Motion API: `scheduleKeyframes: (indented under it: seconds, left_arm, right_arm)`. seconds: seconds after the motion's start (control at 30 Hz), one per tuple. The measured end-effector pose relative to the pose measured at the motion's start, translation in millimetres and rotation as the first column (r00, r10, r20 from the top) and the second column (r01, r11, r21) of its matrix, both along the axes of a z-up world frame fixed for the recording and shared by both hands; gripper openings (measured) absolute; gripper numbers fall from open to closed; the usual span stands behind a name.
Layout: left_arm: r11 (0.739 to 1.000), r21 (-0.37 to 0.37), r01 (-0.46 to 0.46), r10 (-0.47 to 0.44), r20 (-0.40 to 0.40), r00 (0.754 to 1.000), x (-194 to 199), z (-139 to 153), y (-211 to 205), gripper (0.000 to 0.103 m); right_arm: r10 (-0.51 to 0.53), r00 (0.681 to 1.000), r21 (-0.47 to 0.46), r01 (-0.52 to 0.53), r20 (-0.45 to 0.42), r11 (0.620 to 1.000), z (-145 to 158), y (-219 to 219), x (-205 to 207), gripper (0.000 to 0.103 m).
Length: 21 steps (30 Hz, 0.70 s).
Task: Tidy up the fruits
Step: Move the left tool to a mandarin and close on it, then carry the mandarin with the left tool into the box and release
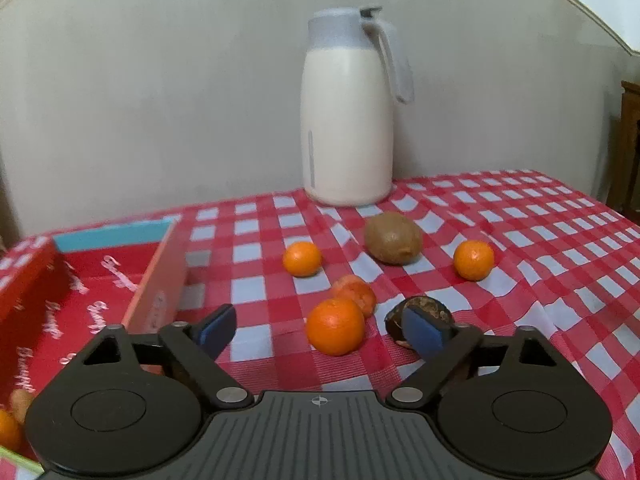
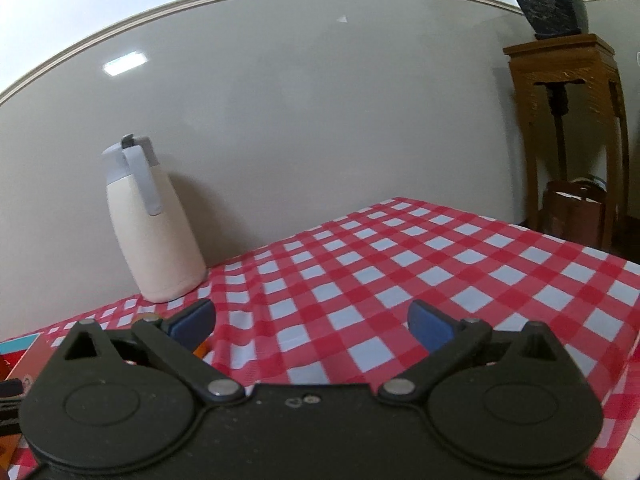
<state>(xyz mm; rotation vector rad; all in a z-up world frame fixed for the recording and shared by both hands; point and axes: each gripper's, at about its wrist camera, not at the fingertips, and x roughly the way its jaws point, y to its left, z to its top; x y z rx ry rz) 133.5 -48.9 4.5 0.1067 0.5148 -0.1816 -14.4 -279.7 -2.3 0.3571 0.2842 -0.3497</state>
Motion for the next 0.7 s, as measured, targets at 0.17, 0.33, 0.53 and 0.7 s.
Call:
scheduleKeyframes:
  seconds: [0.17,0.33,0.53,0.7]
  left_arm:
    - [1.000,-0.016,0.015,-0.016,-0.044,0.999,14,-9,-5,0.071]
    - [0.999,-0.025,0.037,-0.039,-0.090,0.995,24,-17,-11,0.047]
    - [0.999,-0.025,0.028,-0.031,-0.090,0.995,26,-20,-12,0.040]
    - [1.000,0.017,0.027,-0.026,-0.062,0.998,22,-20,-16,0.039]
  right_arm:
    - [-0.004,1.000,0.022,0.004,0.001,1.000,-1,-5,-2,0.103]
    - [0.010,1.000,0.022,-0.010,-0.002,1.000,-1,-3,0,0.103]
    - [0.012,1.000,0.023,-0.012,-0.006,1.000,0,-3,1,0.103]
    - [0.017,1.000,0.023,-0.017,-0.003,1.000,1,-1,1,0.103]
